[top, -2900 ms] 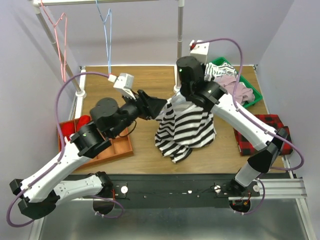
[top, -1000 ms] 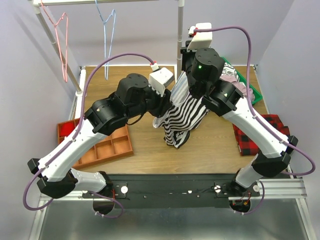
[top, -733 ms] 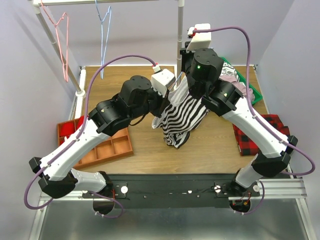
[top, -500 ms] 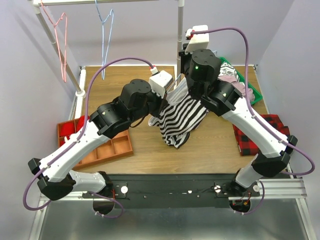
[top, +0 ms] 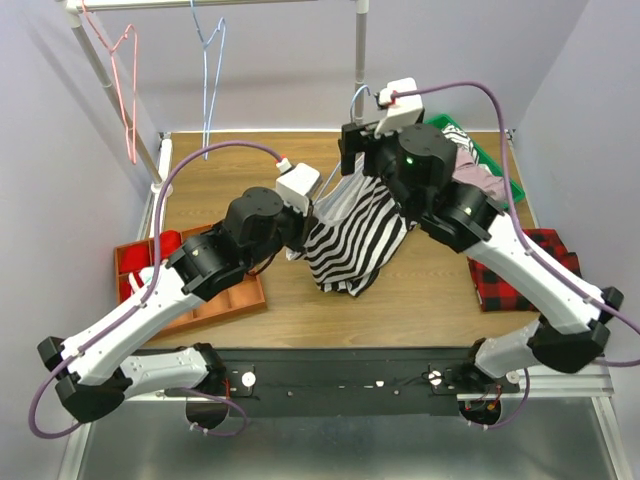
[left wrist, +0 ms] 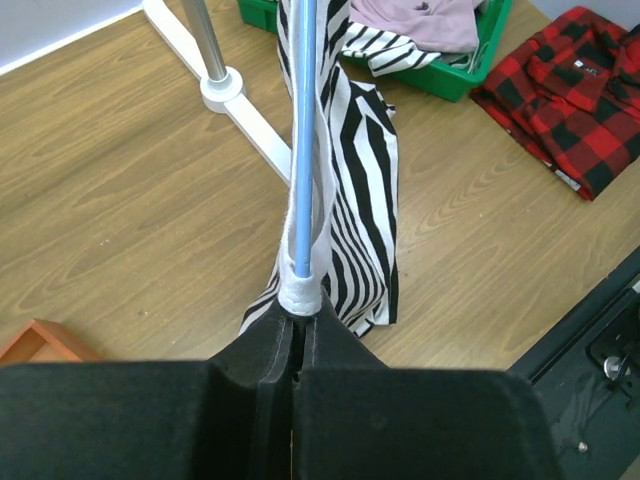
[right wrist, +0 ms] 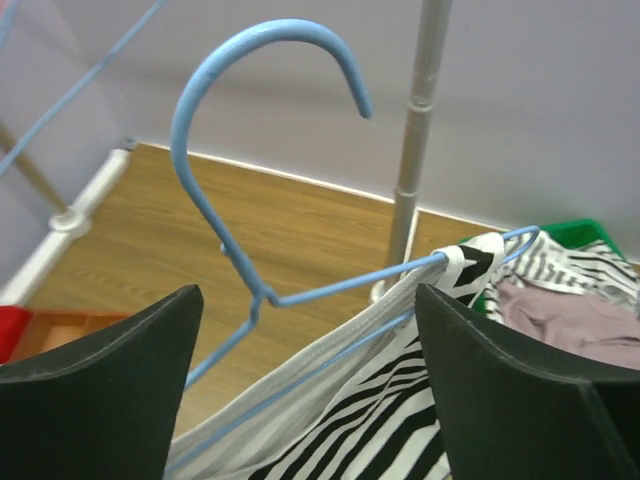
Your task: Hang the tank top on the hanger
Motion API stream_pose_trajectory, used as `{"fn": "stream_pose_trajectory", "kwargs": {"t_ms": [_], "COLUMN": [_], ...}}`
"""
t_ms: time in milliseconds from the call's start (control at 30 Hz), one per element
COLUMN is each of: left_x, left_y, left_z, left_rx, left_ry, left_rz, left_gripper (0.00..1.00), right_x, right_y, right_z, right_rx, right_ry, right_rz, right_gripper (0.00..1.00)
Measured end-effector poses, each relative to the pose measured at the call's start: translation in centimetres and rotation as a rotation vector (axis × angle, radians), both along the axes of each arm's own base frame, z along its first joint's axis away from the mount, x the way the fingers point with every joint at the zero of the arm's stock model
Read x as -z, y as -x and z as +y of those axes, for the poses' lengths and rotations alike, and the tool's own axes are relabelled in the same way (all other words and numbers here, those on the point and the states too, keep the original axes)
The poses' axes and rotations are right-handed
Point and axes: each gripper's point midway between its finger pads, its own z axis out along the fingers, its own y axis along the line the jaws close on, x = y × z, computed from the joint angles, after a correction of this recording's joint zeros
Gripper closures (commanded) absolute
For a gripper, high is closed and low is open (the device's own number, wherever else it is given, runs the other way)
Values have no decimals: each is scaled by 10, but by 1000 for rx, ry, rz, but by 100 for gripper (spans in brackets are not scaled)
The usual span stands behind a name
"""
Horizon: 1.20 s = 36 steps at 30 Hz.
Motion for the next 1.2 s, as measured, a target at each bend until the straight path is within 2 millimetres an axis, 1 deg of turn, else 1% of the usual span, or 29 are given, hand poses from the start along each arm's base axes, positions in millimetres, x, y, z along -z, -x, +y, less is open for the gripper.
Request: {"fn": "stream_pose_trajectory", "kwargs": {"t_ms": [100,133,200,267,367,433,533,600,733,767,800,867,933,1000,1100,1200], "left_x": [3,6,11,14,12,5,-27,-58,-145,-154,-171,-188,-190,-183,-163,-135], "left_y": [2,3,4,6,8,11,16,19,27,27,29,32,33,32,30,26], "left_z": [6,7,12,17,27,35,49,60,82,85,91,100,106,109,109,107], "left_rx": [-19,-27,-43,-59,-88,-106,-134,-150,-178,-181,-192,-210,-224,-237,-248,-261], "left_ry": [17,20,21,22,24,24,42,67,161,173,190,207,200,171,114,52], "left_rz": [0,4,10,17,18,16,-11,-47,-166,-178,-203,-228,-233,-219,-185,-139], "left_gripper": [100,100,100,100,100,100,100,100,100,100,100,100,100,100,100,100], "right_x": [3,-3,-7,-4,-1,1,-3,-5,-6,-5,-5,-5,-3,-2,0,2], "right_y": [16,23,35,46,58,65,69,69,67,67,66,65,63,61,59,57], "right_z": [-1,-6,-12,-20,-33,-43,-54,-59,-64,-64,-64,-64,-64,-64,-64,-64], "right_rx": [-73,-90,-126,-145,-148,-141,-116,-100,-70,-68,-62,-55,-44,-34,-24,-16], "right_ry": [-28,-50,-90,-114,-145,-164,-190,-200,-204,-203,-201,-200,-196,-192,-187,-185], "right_rz": [14,7,4,10,15,15,7,2,-1,0,1,2,4,6,10,13], "right_gripper": [2,2,2,2,1,1,1,1,1,1,1,1,1,1,1,1]}}
